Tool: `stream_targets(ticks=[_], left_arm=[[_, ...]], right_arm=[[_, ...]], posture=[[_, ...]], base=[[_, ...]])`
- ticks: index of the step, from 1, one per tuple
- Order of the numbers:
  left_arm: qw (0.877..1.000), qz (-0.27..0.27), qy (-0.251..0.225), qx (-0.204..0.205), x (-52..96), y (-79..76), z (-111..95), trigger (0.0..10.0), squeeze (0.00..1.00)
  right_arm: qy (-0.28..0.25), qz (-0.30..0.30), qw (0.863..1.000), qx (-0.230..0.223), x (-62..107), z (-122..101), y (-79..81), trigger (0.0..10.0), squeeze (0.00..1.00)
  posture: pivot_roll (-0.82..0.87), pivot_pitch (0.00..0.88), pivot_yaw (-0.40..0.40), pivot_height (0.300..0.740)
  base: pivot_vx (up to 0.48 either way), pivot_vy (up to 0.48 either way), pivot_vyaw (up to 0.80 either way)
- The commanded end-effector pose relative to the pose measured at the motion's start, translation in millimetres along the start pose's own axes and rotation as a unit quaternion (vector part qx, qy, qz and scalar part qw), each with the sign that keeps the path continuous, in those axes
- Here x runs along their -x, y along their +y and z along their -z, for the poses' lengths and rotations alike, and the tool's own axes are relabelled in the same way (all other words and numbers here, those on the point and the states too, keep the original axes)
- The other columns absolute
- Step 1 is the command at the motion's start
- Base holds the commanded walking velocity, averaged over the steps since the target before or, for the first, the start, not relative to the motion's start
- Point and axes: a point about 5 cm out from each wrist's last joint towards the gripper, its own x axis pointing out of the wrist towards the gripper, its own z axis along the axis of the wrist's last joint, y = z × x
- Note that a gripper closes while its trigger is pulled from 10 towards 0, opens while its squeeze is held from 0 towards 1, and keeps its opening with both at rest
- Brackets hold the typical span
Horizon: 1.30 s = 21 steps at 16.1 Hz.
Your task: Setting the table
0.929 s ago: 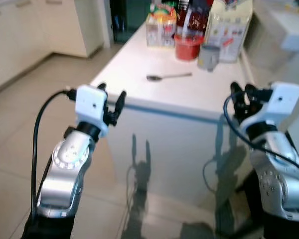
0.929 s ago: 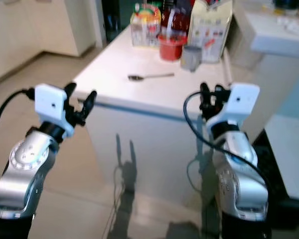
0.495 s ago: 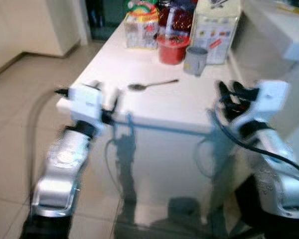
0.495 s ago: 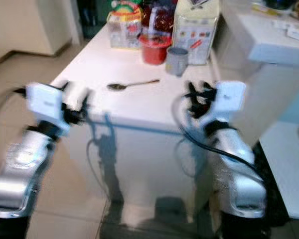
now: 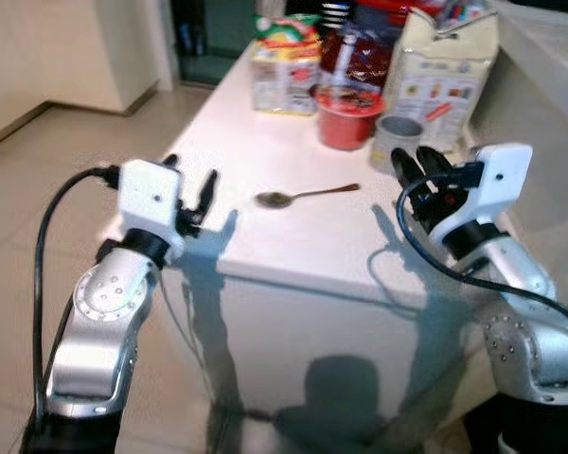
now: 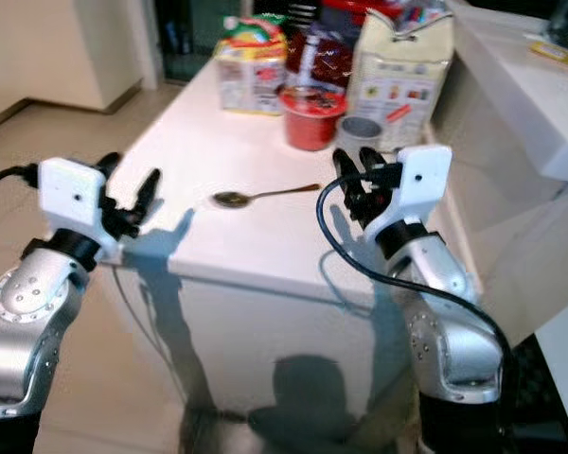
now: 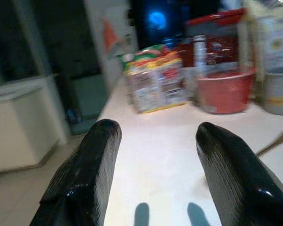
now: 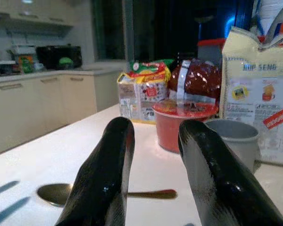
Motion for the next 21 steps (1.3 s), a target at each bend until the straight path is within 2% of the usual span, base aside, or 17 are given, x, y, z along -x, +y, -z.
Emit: stream_targets(ticks=[1,2,3,4,6,8,10,11,14,15,16,17,19,21], left_arm=[[1.000,0.025,0.001,-0.004,3.7,-2.5,-1,10.0,0.00],[0.997,0.073,-0.007,-0.007,14.6,-10.0,-1,10.0,0.00],[0.995,0.103,-0.003,-0.004,21.8,-14.3,-1,10.0,0.00],[0.993,0.116,-0.002,-0.002,24.7,-16.5,-1,10.0,0.00],[0.986,0.165,-0.001,0.006,30.2,-25.9,-6,10.0,0.00],[0.979,0.206,0.001,0.003,27.4,-31.9,-8,10.0,0.00],[0.977,0.212,0.000,0.004,22.9,-29.5,-7,10.0,0.00],[0.976,0.219,0.006,0.002,22.6,-30.8,-2,10.0,0.00],[0.971,0.238,0.010,0.008,19.1,-36.6,0,10.0,0.00],[0.970,0.242,0.004,0.016,15.4,-35.7,-3,10.0,0.00],[0.969,0.245,0.001,0.022,15.5,-35.5,-4,10.0,0.00],[0.968,0.249,0.011,0.028,19.7,-34.2,2,10.0,0.00],[0.967,0.251,0.010,0.033,23.8,-39.0,-4,10.0,0.00],[0.968,0.245,0.014,0.044,34.7,-37.6,-5,10.0,0.00]], right_arm=[[-0.008,-0.027,1.000,-0.008,-4.3,-4,1.6,10.0,0.00],[-0.006,-0.077,0.997,-0.006,-6.8,-6,0.2,10.0,0.00],[-0.002,-0.097,0.995,-0.005,-9.9,-6,-6.1,10.0,0.76],[0.000,-0.102,0.995,-0.008,-11.3,-7,-9.8,10.0,1.00],[0.009,-0.134,0.991,-0.010,-16.2,-8,-20.0,10.0,1.00],[0.030,-0.178,0.984,0.014,-23.1,-5,-29.4,10.0,1.00],[0.049,-0.218,0.974,0.029,-30.5,2,-34.7,10.0,1.00],[0.061,-0.219,0.973,0.043,-35.0,8,-37.6,10.0,1.00],[0.091,-0.259,0.960,0.053,-51.7,21,-39.4,10.0,1.00],[0.110,-0.291,0.949,0.056,-61.9,25,-37.8,10.0,1.00],[0.118,-0.305,0.943,0.064,-65.2,26,-36.5,10.0,1.00],[0.150,-0.340,0.925,0.075,-75.6,32,-30.4,10.0,1.00],[0.166,-0.349,0.919,0.083,-84.1,31,-30.5,10.0,1.00],[0.181,-0.339,0.915,0.119,-95.3,28,-27.0,10.0,1.00]], posture=[[0.02,0.000,-0.034,0.740],[0.03,0.000,-0.045,0.740],[0.04,0.000,-0.056,0.740],[0.05,0.000,-0.058,0.740],[0.04,0.000,-0.060,0.740],[0.04,0.000,-0.057,0.740],[0.03,0.000,-0.044,0.740],[0.02,0.000,-0.038,0.740],[0.03,0.000,-0.034,0.740],[0.03,0.000,-0.027,0.740],[0.02,0.000,-0.028,0.740],[0.02,0.000,-0.026,0.740],[0.08,0.000,-0.074,0.740],[0.10,0.000,-0.092,0.740]], base=[[0.000,0.000,0.00],[0.000,0.000,0.00],[0.000,0.000,0.00],[0.000,0.000,0.00],[0.000,0.000,0.00],[0.000,0.000,0.00],[0.000,0.000,0.00],[0.000,0.000,0.00],[0.000,0.000,0.00],[0.000,0.000,0.00],[0.000,0.000,0.00],[0.000,0.000,0.00],[0.000,0.000,0.00],[0.000,0.000,0.00]])
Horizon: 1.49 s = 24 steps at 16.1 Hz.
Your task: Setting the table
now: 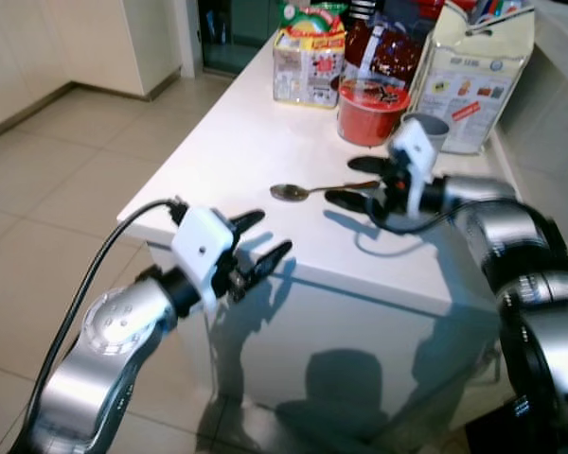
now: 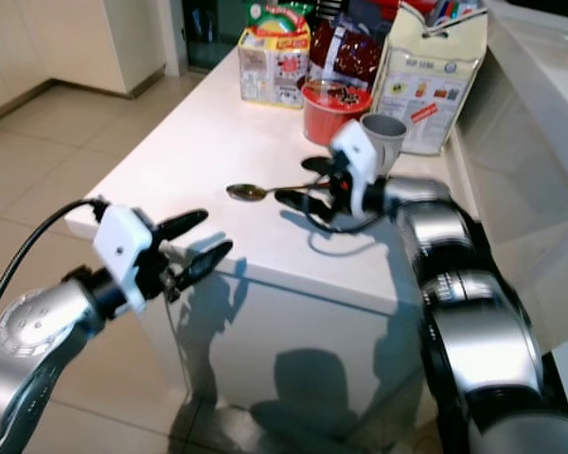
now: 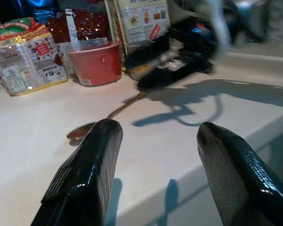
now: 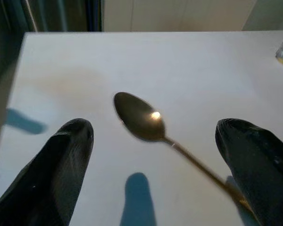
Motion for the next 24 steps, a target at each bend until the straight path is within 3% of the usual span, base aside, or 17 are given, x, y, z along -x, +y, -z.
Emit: stream_targets(ticks=[1,4,6,7,8,9,16,20,24], left_arm=[[1.000,0.006,0.006,0.004,6.5,-5.0,-2,10.0,0.00],[1.000,0.017,0.018,0.019,16.5,-16.1,-2,10.0,0.00],[0.999,0.028,0.026,0.026,22.4,-21.8,-7,10.0,0.00],[0.999,0.033,0.026,0.025,23.7,-22.0,-10,10.0,0.00],[0.999,0.032,0.027,0.022,25.5,-20.7,-11,10.0,0.00],[0.999,0.027,0.032,0.013,27.2,-18.6,-13,10.0,0.00],[1.000,0.002,0.007,-0.010,32.9,-12.8,-44,10.0,0.00],[0.999,0.000,-0.002,-0.032,40.3,-10.3,-65,10.0,0.00],[0.999,0.047,0.020,-0.006,45.9,-20.6,-66,10.0,0.00]], right_arm=[[0.013,0.006,1.000,0.020,-0.4,-5,-3.5,10.0,1.00],[0.032,0.005,0.999,0.028,-3.6,-13,-6.0,10.0,1.00],[0.073,0.024,0.996,0.045,-5.0,-8,-8.1,10.0,1.00],[0.075,0.031,0.996,0.041,-5.7,-7,-8.6,10.0,0.73],[0.076,0.037,0.995,0.046,-6.9,-7,-8.6,10.0,0.29],[0.084,0.050,0.994,0.053,-8.0,-4,-8.7,10.0,0.00],[0.089,0.110,0.990,0.002,-23.5,17,0.5,10.0,0.00],[0.107,0.146,0.983,0.001,-19.9,22,-3.1,10.0,0.00],[0.161,0.146,0.976,0.000,-9.8,41,-2.7,10.0,0.00]], posture=[[0.11,0.000,-0.103,0.740],[0.14,0.000,-0.123,0.740],[0.15,0.025,-0.114,0.740],[0.15,0.027,-0.114,0.740],[0.16,0.033,-0.118,0.740],[0.19,0.028,-0.121,0.740],[0.34,0.071,-0.160,0.740],[0.41,0.105,-0.158,0.740],[0.41,0.108,-0.141,0.740]], base=[[0.000,0.000,0.00],[0.000,0.000,0.00],[0.000,0.000,0.00],[0.000,0.000,0.00],[0.000,0.000,0.00],[0.000,0.000,0.00],[0.000,0.000,0.00],[0.000,0.000,0.00],[0.000,0.000,0.00]])
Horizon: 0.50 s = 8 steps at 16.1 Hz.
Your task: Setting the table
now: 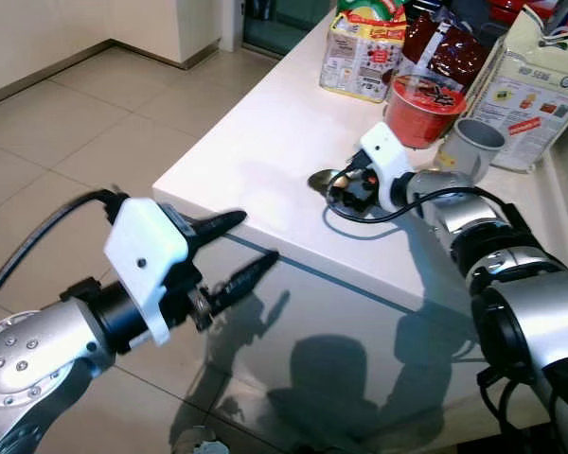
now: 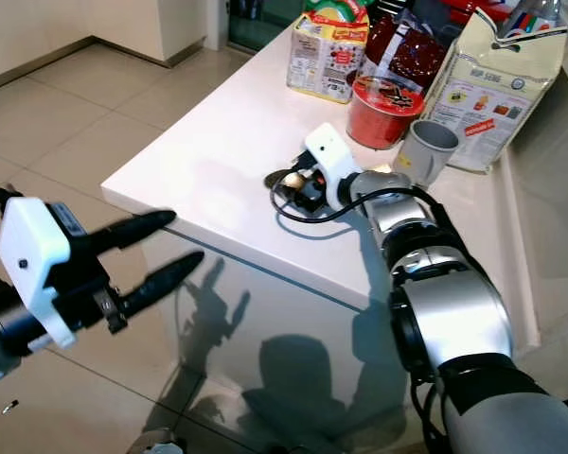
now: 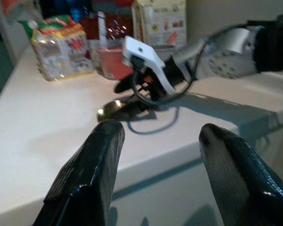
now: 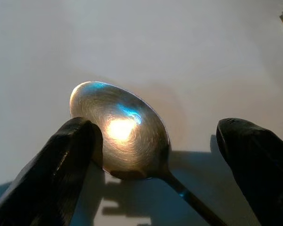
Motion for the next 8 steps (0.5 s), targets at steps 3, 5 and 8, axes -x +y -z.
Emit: stream_targets(ticks=[3,5,8], left_arm=[[1.000,0.023,0.001,0.001,-0.9,-5.5,-4,10.0,0.00],[1.000,0.026,0.003,0.005,-1.6,-4.9,-5,10.0,0.00],[0.999,0.037,0.008,0.009,-6.1,-3.7,-3,10.0,0.00]], right_arm=[[0.057,-0.006,0.998,-0.011,7.7,26,-2.1,10.0,0.00],[0.055,-0.010,0.998,-0.008,9.9,23,-5.3,10.0,0.00],[0.039,-0.017,0.999,-0.021,12.8,13,-10.7,10.0,0.00]], posture=[[0.41,0.105,-0.136,0.740],[0.39,0.098,-0.132,0.740],[0.37,0.079,-0.124,0.740]], base=[[0.000,0.000,0.00],[0.000,0.000,0.00],[0.000,0.000,0.00]])
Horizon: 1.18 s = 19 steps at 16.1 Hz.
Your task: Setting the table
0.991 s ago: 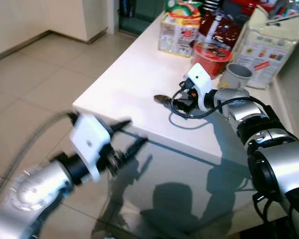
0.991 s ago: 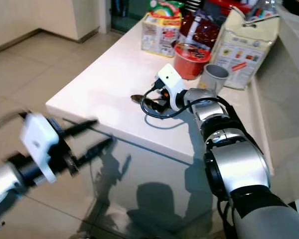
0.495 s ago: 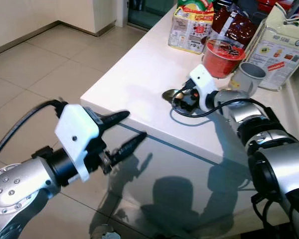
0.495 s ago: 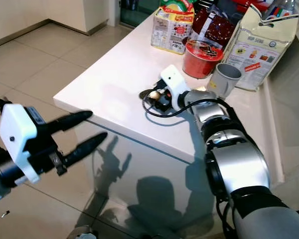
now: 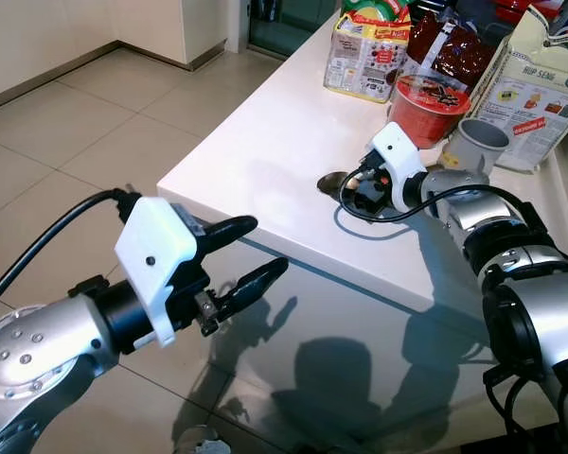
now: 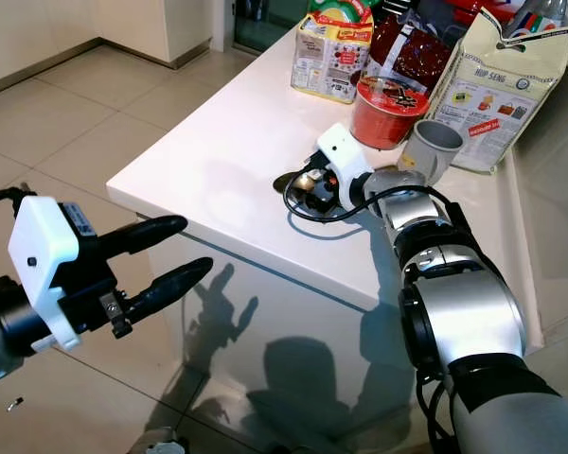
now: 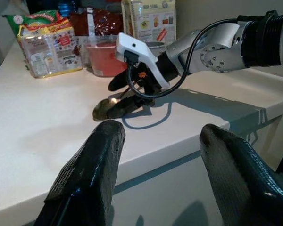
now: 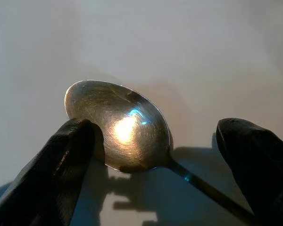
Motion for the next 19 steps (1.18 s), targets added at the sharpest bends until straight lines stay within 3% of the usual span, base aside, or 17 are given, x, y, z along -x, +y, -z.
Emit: stream_targets(ticks=[1,5,8,11,12,14,17,18,19], left_arm=[[1.000,0.017,0.005,0.007,-3.2,-1.9,2,10.0,0.00],[1.000,0.027,-0.002,0.005,-11.7,0.8,3,10.0,0.00],[0.999,0.035,-0.016,0.007,-19.4,0.3,3,10.0,0.00],[0.999,0.042,-0.024,0.008,-24.9,-1.3,4,10.0,0.00],[0.999,0.040,-0.026,0.005,-26.6,0.1,6,10.0,0.00],[0.999,0.036,-0.029,0.002,-28.5,0.5,6,10.0,0.00],[0.999,0.027,-0.034,-0.001,-30.2,0.9,6,10.0,0.00],[0.999,0.025,-0.033,-0.003,-29.9,1.2,6,10.0,0.00],[0.999,0.024,-0.030,-0.005,-29.0,1.3,7,10.0,0.00]], right_arm=[[0.020,-0.005,1.000,-0.018,3.8,7,-2.7,10.0,0.00],[-0.007,-0.031,0.999,-0.038,1.4,-2,0.8,10.0,0.00],[-0.081,-0.021,0.993,-0.084,11.4,-29,-13.8,10.0,0.00],[-0.100,0.011,0.990,-0.099,21.1,-35,-26.6,10.0,0.00],[-0.050,0.119,0.991,-0.036,25.2,-28,-38.8,10.0,0.00],[0.005,0.208,0.976,0.069,28.1,-20,-46.1,10.0,0.00],[0.014,0.253,0.962,0.101,26.3,-16,-45.9,10.0,0.00],[0.029,0.252,0.959,0.125,23.7,-12,-42.9,10.0,0.00],[0.063,0.240,0.950,0.190,19.5,-3,-37.2,10.0,0.00]], posture=[[0.36,0.075,-0.123,0.740],[0.32,0.036,-0.124,0.740],[0.29,0.009,-0.123,0.740],[0.28,0.000,-0.124,0.740],[0.27,0.000,-0.126,0.740],[0.27,0.000,-0.128,0.740],[0.28,0.000,-0.136,0.740],[0.28,0.001,-0.139,0.740],[0.29,0.003,-0.141,0.740]], base=[[0.000,0.000,0.00],[0.000,0.000,0.00],[0.000,0.000,0.00],[0.000,0.000,0.00],[0.000,0.000,0.00],[0.000,0.000,0.00],[0.000,0.000,0.00],[0.000,0.000,0.00],[0.000,0.000,0.00]])
